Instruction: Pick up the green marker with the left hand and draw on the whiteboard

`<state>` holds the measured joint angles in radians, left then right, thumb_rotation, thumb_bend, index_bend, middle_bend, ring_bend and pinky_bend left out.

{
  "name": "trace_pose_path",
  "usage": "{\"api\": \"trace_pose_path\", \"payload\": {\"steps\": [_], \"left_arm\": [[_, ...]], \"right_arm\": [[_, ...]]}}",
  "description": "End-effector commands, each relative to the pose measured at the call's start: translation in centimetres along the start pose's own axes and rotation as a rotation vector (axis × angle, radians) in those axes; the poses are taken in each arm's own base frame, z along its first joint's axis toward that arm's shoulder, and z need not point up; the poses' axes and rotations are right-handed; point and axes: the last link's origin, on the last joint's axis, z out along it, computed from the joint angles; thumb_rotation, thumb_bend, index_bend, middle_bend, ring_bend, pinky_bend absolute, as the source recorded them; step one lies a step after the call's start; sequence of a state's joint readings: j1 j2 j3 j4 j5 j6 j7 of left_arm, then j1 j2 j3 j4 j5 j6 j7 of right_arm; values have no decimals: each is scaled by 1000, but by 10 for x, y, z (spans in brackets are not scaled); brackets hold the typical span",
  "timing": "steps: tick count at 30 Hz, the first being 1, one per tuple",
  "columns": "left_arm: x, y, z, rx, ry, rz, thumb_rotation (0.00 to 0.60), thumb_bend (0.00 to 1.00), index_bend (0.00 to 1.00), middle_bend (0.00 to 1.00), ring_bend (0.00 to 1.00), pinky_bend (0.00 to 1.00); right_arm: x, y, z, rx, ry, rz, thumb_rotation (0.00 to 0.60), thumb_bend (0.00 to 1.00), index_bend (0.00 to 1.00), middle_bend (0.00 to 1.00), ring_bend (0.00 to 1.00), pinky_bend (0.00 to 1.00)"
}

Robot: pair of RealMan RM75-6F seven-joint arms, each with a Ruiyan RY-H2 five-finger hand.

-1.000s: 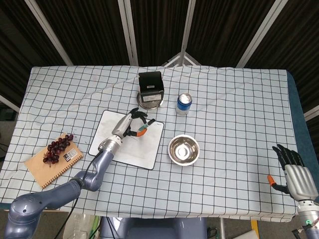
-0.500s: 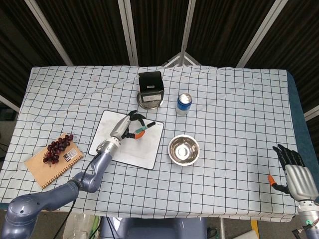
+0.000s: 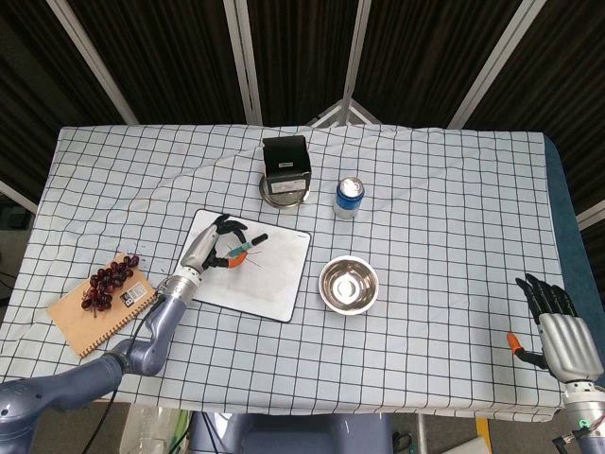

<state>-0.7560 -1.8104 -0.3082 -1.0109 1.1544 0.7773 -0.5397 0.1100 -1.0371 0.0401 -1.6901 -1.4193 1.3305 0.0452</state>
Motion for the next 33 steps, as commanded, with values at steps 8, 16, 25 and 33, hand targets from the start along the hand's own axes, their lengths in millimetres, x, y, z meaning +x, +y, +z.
{"api": "trace_pose_path", "payload": {"steps": [8, 16, 25, 33], "left_arm": [[33, 13, -21, -53, 76, -54, 600, 545, 744, 251, 10, 16], [36, 51, -12, -142, 85, -89, 600, 544, 746, 252, 10, 15], [-1, 57, 2, -119, 7, -71, 600, 544, 746, 253, 10, 15], [-22, 51, 14, -100, -15, -46, 600, 544, 746, 253, 10, 16]], "right_arm": [[0, -1, -1, 3, 9, -6, 600, 348, 0, 0, 0, 0], [0, 0, -1, 0, 9, -5, 600, 348, 0, 0, 0, 0], [0, 1, 0, -3, 1, 4, 600, 348, 0, 0, 0, 0], [1, 2, 0, -7, -6, 19, 600, 348, 0, 0, 0, 0]]}}
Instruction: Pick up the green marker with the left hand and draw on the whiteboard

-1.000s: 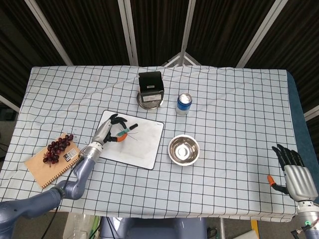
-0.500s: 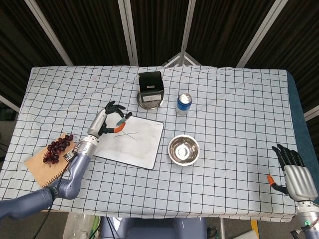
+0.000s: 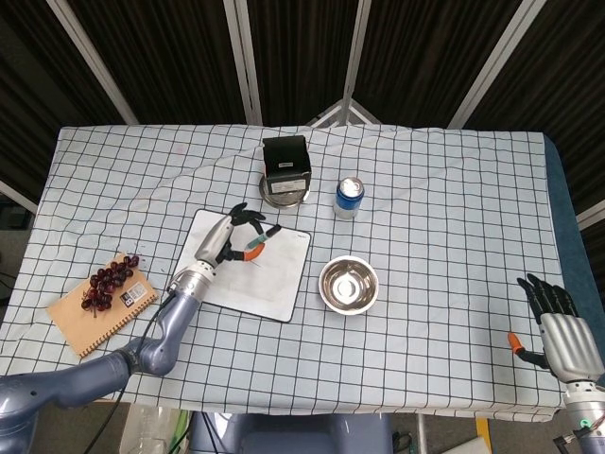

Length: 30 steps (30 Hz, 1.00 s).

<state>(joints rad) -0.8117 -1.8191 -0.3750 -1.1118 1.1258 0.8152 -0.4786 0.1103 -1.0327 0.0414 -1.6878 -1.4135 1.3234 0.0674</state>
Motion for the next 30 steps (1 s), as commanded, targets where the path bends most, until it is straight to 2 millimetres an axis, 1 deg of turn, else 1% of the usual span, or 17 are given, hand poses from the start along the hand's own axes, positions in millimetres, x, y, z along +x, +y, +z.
{"api": "trace_pose_path", "payload": {"steps": [1, 9, 20, 27, 30], "left_arm": [[-10, -3, 5, 7, -14, 6, 600, 544, 746, 253, 10, 16], [-19, -9, 10, 20, -33, 9, 600, 543, 746, 253, 10, 15], [-26, -14, 14, 22, -48, 11, 600, 541, 746, 253, 10, 16], [-26, -20, 14, 30, -45, 16, 600, 541, 746, 253, 10, 15], [-25, -19, 14, 25, -40, 6, 600, 539, 746, 253, 10, 16]], "right_arm": [[0, 0, 0, 0, -4, 4, 600, 348, 0, 0, 0, 0], [0, 0, 1, 1, -10, 8, 600, 348, 0, 0, 0, 0], [0, 0, 1, -3, -12, 9, 600, 347, 0, 0, 0, 0], [0, 1, 1, -5, -12, 9, 600, 348, 0, 0, 0, 0], [0, 0, 1, -4, -12, 9, 600, 348, 0, 0, 0, 0]]}}
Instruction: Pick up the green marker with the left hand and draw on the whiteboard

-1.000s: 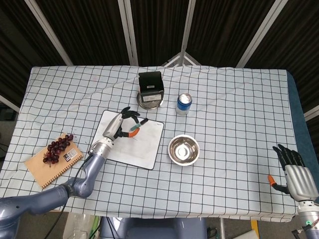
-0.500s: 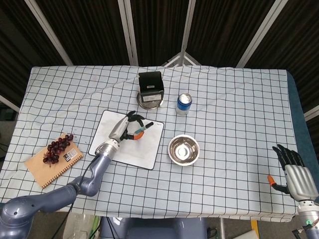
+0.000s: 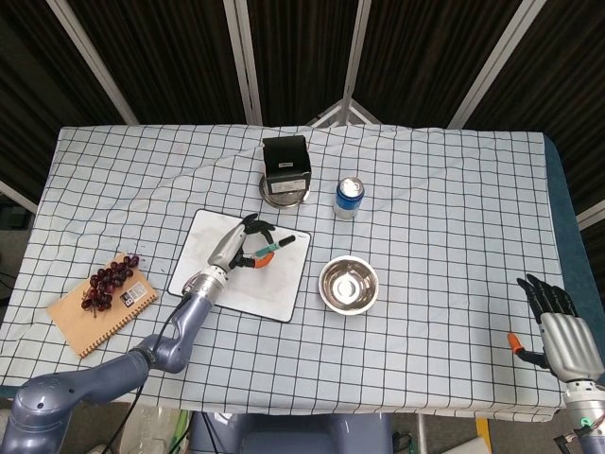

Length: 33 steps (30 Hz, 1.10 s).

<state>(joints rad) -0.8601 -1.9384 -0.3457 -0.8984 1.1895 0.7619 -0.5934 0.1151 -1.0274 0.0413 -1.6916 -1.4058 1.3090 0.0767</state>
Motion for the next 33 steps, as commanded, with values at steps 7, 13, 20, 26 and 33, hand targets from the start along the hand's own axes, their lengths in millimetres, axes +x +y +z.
{"api": "trace_pose_path", "payload": {"steps": [7, 13, 20, 26, 33], "left_arm": [[8, 21, 1, -73, 22, -93, 600, 528, 746, 253, 10, 16], [22, 38, -3, -143, 43, -106, 600, 526, 746, 252, 10, 16], [63, 16, -18, -112, 76, 162, 600, 523, 736, 252, 10, 15], [102, -12, -37, -33, 102, 495, 600, 509, 722, 252, 10, 15], [140, -46, -70, 118, 159, 778, 600, 453, 682, 238, 10, 11]], "right_arm": [[1, 0, 0, 2, 4, -1, 600, 348, 0, 0, 0, 0], [1, 0, -1, 0, 3, -3, 600, 348, 0, 0, 0, 0], [1, 1, -2, -5, 4, -3, 600, 348, 0, 0, 0, 0], [0, 0, -1, -3, 3, -11, 600, 348, 0, 0, 0, 0], [-1, -1, -2, 0, 5, -20, 600, 348, 0, 0, 0, 0]]}}
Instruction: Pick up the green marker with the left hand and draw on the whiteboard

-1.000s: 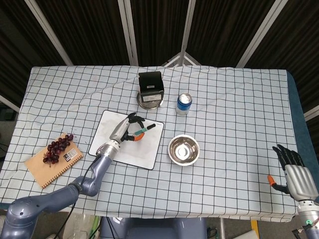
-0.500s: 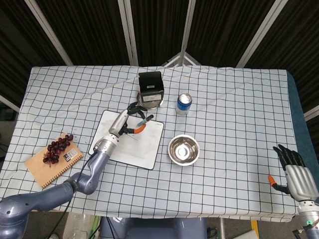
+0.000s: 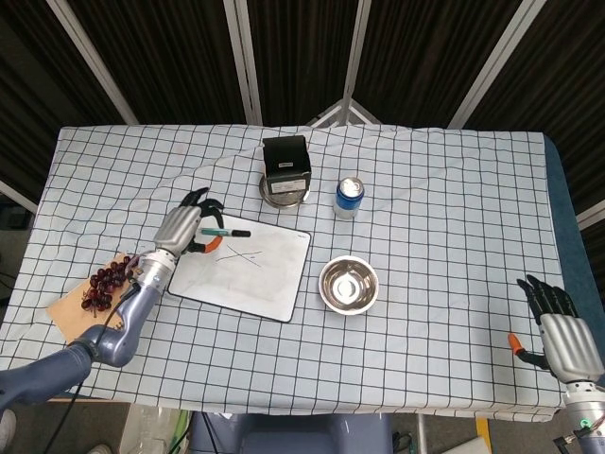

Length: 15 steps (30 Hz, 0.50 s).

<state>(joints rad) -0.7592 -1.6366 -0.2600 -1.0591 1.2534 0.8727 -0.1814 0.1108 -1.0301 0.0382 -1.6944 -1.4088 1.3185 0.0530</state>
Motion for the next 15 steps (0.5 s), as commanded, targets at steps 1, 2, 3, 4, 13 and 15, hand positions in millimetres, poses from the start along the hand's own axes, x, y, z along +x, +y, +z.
{"api": "trace_pose_path", "payload": {"steps": [1, 2, 3, 4, 13, 15], "left_arm": [[14, -46, -30, 128, 1, 211, 600, 441, 674, 232, 10, 10], [14, -51, -34, 144, -3, 235, 600, 427, 666, 225, 10, 7], [15, -57, -39, 164, -9, 270, 600, 417, 660, 220, 9, 5], [16, -61, -42, 177, -16, 298, 600, 399, 648, 207, 8, 2], [16, -73, -55, 239, -27, 354, 600, 362, 557, 111, 0, 0], [15, -73, -54, 246, -22, 353, 600, 349, 515, 67, 0, 0]], "right_arm": [[0, 0, 0, 0, 2, -2, 600, 348, 0, 0, 0, 0], [0, 0, 0, 0, 2, -1, 600, 348, 0, 0, 0, 0], [0, -1, 0, 0, 2, -2, 600, 348, 0, 0, 0, 0], [0, -1, 0, 0, 2, -3, 600, 348, 0, 0, 0, 0], [-1, -2, -1, 3, 7, -7, 600, 347, 0, 0, 0, 0], [-1, -1, -1, 2, 8, -8, 600, 348, 0, 0, 0, 0]]}}
